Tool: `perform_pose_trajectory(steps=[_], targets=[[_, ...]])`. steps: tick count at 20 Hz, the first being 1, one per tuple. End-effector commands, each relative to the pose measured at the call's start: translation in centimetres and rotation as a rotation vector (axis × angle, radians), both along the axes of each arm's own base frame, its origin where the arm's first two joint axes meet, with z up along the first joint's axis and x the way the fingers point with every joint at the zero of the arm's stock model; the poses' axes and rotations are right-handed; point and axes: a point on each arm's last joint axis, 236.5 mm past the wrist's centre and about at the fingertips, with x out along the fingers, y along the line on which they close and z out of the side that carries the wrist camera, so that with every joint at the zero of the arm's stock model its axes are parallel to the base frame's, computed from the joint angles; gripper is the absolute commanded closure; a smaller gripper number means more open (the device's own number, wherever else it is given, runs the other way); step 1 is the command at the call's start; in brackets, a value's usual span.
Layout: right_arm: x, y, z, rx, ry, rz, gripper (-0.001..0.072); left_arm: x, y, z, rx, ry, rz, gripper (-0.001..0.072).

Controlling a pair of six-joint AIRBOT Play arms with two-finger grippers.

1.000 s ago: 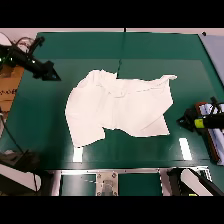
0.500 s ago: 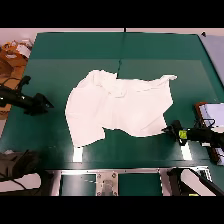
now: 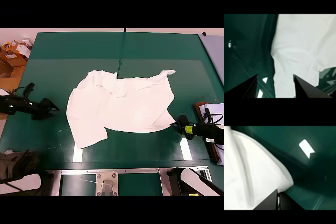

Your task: Fold the shirts.

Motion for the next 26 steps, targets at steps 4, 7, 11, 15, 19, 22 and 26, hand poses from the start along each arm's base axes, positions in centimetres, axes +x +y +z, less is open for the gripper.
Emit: perform_pose_trajectory(steps=[4,7,11,15,19,22,26], targets=[[-1.9,0.2,1.1,0.011,0.049,0.028,0.0696,1.2,-5.6,-4.4,0.012,-0.052,0.001,0.0190],[-2.0,0.3,1.1,0.014,0.051,0.031,0.0696,0.6,-6.9,-5.8,0.010,-0.035,-0.049,0.0291],[-2.2,0.6,1.2,0.021,0.053,0.046,0.0696,2.3,-5.4,-4.5,0.010,-0.081,-0.043,0.0680],[-1.9,0.4,1.2,0.018,0.044,0.034,0.0697,2.8,-4.6,-2.9,0.031,-0.117,-0.076,0.0681],[-2.8,1.2,0.4,0.039,0.070,0.038,0.0690,1.4,-5.0,-2.7,0.018,-0.091,-0.108,0.0681],[-4.2,2.3,-0.9,0.084,0.122,0.004,0.0276,1.1,-5.2,-2.8,0.009,-0.082,-0.107,0.0680],[-4.0,2.7,-2.6,0.110,0.102,-0.116,0.0276,1.2,-5.3,-2.7,0.002,-0.085,-0.105,0.0680]])
